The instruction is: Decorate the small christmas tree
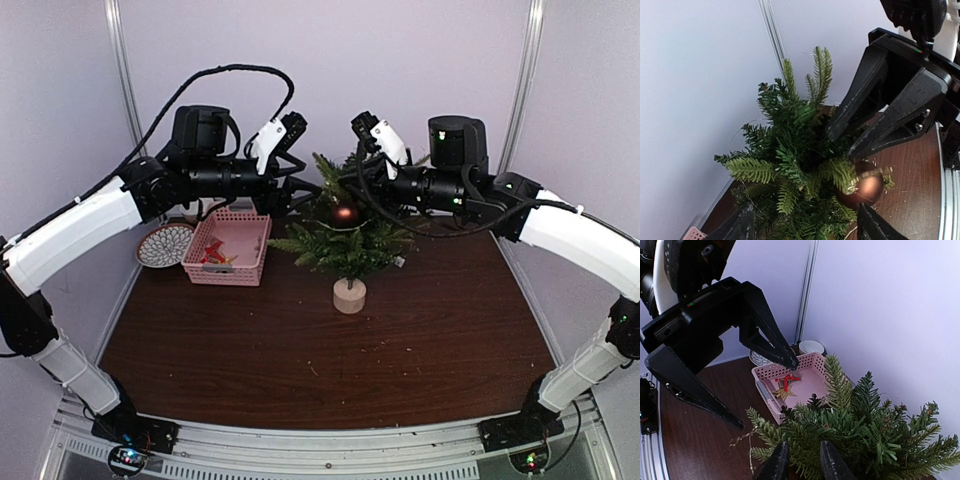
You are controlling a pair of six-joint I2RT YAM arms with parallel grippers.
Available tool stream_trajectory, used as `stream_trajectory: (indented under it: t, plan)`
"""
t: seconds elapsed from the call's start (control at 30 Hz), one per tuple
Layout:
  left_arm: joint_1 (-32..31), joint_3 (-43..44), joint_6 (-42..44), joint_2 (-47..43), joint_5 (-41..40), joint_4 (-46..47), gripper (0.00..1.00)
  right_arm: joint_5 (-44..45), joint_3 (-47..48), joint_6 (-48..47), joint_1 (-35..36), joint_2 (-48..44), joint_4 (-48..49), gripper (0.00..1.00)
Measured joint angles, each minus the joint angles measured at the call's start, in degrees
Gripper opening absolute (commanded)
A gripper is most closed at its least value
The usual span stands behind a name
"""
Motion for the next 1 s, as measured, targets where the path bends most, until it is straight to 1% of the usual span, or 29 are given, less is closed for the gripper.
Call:
stream_trajectory:
  t: [0.23,0.33,0.4,0.5,0.63,0.7,0.77,0.9,1.0]
  plan:
    - [0.0,-2.4,-0.8,-2.6,-2.8,0.3,0.73,0.5,0.0,0.0,0.0,-0.7,0.0,0.25]
    - [0.9,-5.5,-3.3,-4.8,-3.7,1.0,0.73,0.7,0.0,0.0,0.0,-1.5,0.0,0.25]
    - [2.8,-8.2,-6.3,-6.5,-4.2,1.2,0.73,0.7,-0.2,0.0,0.0,-2.4,0.0,0.25]
    - [9.1,-12.1,-12.2,-8.5,-4.6,1.2,0.73,0.7,-0.9,0.0,0.0,-4.2,0.2,0.25]
    - [21.0,-15.1,-19.3,-8.2,-5.3,0.3,0.72,0.7,-2.3,0.0,0.0,-7.1,0.3,0.26]
    - [25.7,-15.1,-21.2,-6.1,-7.0,-1.1,0.72,0.7,-3.1,0.1,0.0,-8.4,0.4,0.26]
    - [27.3,-13.8,-21.3,-2.8,-9.4,-3.7,0.71,0.7,-3.4,0.1,0.0,-9.4,0.4,0.26]
    - [27.8,-8.4,-20.1,7.7,-12.9,-7.3,0.65,0.8,-4.1,0.1,0.0,-11.0,0.2,0.26]
    - [27.8,-1.5,-18.1,18.7,-15.9,-11.3,0.59,1.0,-4.6,0.1,0.0,-11.8,-0.3,0.27]
